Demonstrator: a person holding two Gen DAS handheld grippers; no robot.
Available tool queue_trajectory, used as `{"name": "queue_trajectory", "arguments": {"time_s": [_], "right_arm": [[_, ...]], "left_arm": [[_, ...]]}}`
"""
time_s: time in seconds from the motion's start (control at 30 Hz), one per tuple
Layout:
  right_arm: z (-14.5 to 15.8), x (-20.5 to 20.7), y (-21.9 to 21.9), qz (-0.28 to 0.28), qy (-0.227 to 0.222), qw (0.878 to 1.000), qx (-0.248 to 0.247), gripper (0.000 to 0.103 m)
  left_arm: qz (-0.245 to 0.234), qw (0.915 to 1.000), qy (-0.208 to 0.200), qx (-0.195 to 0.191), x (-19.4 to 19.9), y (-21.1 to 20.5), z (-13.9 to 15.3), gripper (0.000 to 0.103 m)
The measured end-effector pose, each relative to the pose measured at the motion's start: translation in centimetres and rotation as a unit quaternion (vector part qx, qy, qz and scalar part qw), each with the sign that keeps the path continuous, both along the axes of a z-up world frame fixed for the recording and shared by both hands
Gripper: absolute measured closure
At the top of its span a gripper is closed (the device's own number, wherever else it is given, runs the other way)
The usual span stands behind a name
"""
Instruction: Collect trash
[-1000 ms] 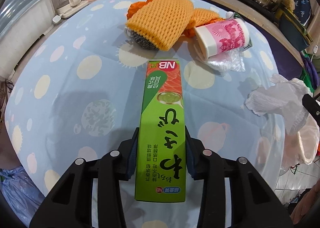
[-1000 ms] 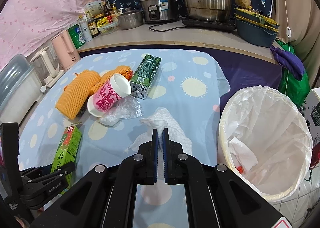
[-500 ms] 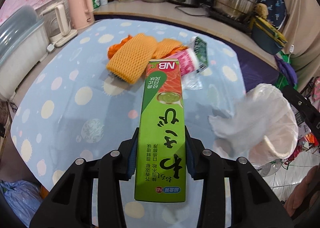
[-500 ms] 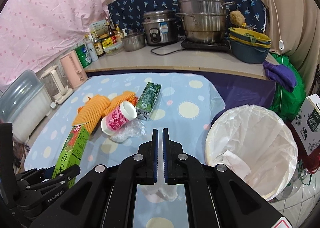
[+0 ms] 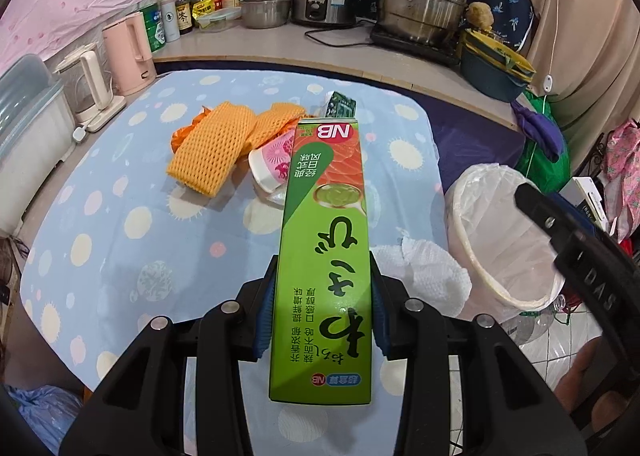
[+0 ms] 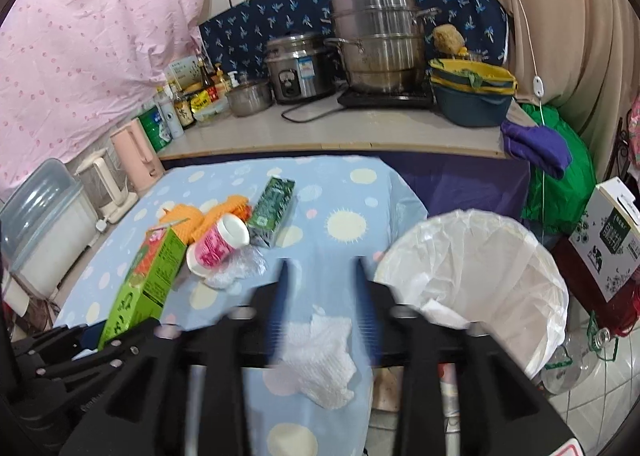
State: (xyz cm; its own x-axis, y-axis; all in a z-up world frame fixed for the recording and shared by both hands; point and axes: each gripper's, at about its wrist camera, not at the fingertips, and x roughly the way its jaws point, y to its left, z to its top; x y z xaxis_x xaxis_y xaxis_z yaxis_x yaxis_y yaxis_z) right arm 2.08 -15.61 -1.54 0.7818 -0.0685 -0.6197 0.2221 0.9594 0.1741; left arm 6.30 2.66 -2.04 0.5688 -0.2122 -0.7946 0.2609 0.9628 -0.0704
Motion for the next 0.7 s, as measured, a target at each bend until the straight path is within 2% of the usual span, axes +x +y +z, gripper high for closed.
{"name": "queue_trajectory", "arguments": {"time_s": [0.27, 0.4, 0.43, 0.47, 0.57, 0.6, 0.7], "right_arm": [[-7.5, 1.3, 0.9, 0.02, 0.078, 0.996, 0.022, 0.046], [-10.2, 2.0, 1.7, 0.029, 0.107, 0.994, 0.022, 0.049], [-10.7, 2.1, 1.9, 0.03, 0.113, 0.993, 0.021, 0.051], [-11.0, 2.2, 1.9, 0.031, 0.119, 0.992, 0.02, 0.058], [-11.3, 2.3, 1.9, 0.035, 0.127, 0.991, 0.022, 0.087], [-11.2, 2.3, 1.8, 0.035, 0.126, 0.991, 0.022, 0.093], [-9.9, 1.9, 1.6, 0.034, 0.111, 0.993, 0.022, 0.096]], "left_arm": [[0.009, 0.9996, 0.019, 0.018, 0.1, 0.6, -2.4, 0.066], [0.011, 0.9993, 0.025, 0.024, 0.1, 0.8, -3.1, 0.066], [0.011, 0.9993, 0.025, 0.025, 0.1, 0.8, -3.2, 0.066], [0.011, 0.9992, 0.027, 0.026, 0.1, 0.9, -3.4, 0.066], [0.011, 0.9992, 0.028, 0.026, 0.1, 0.8, -3.5, 0.066], [0.01, 0.9993, 0.028, 0.025, 0.1, 0.7, -3.4, 0.066], [0.008, 0.9993, 0.025, 0.025, -0.1, 0.5, -3.3, 0.066]]}}
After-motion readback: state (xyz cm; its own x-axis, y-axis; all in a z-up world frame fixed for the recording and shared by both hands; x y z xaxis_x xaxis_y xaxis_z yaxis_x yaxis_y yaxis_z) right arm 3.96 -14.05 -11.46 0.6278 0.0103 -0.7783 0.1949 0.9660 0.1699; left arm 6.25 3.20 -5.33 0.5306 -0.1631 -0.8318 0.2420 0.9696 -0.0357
